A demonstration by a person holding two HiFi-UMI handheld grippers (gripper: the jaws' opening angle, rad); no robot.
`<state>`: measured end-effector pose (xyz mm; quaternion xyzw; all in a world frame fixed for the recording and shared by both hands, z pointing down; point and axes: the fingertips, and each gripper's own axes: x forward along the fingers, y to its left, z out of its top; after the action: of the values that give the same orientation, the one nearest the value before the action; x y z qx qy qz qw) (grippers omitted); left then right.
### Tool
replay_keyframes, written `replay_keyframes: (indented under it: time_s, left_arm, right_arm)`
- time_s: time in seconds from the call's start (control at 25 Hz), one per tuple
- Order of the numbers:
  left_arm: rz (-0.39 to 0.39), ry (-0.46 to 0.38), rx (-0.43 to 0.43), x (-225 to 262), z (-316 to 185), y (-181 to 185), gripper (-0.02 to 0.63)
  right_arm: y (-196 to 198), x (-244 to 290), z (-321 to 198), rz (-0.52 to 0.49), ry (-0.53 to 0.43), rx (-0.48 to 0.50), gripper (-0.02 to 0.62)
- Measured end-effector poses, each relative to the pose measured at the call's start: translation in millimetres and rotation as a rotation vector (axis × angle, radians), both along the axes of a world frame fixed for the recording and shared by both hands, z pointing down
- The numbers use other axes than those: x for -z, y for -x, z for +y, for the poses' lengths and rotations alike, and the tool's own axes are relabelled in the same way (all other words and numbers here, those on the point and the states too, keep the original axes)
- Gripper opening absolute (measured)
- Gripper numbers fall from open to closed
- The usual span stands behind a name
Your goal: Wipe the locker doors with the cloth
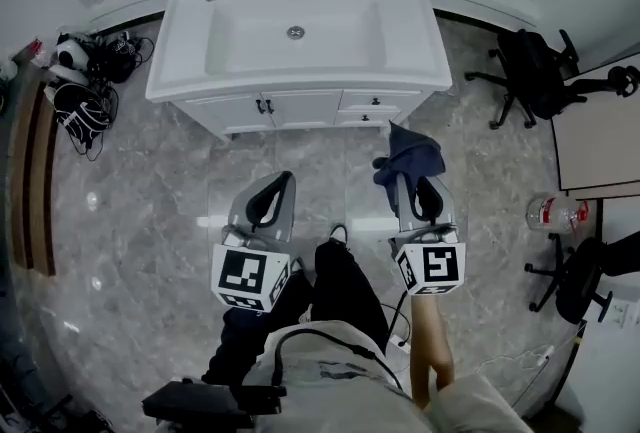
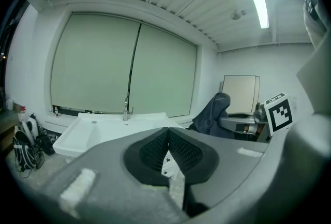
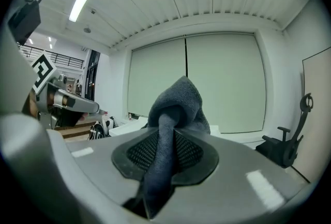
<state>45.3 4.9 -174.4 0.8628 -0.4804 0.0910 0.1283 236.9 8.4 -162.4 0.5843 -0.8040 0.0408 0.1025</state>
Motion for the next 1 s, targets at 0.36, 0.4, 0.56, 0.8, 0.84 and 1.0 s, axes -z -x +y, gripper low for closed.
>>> replay_keyframes:
  time_s: [0.36, 0.4, 0.56, 0.8, 0.84, 1.0]
  left_arm:
    - [0.005, -0.069, -0.005, 46, 65, 38, 0.002]
    - [0.006, -0.073, 0.001, 49, 70, 40, 0.002]
    - [-0.001, -0.084, 0.028, 56, 87, 41, 0.002]
    - [-0.009, -0.101, 0.056, 62, 91, 28, 0.002]
    - [-0.007, -0.102, 0.061, 64, 92, 25, 0.002]
    - [-0.016, -0.11, 0.059, 69, 90, 15, 0.002]
  right_arm:
    - [42, 35, 81, -0.031, -0.004, -0.033, 0.078]
    - [42, 38, 85, -0.037, -0.003, -0.032, 0.077]
    - [39, 47, 95, -0.032, -0.01, -0.015, 0.077]
    - [30, 63, 94, -0.001, -0.029, 0.03, 0.072]
    - [28, 66, 94, -0.006, -0.033, 0.035, 0.072]
    - [23, 75, 90, -0.023, -0.048, 0.046, 0.072]
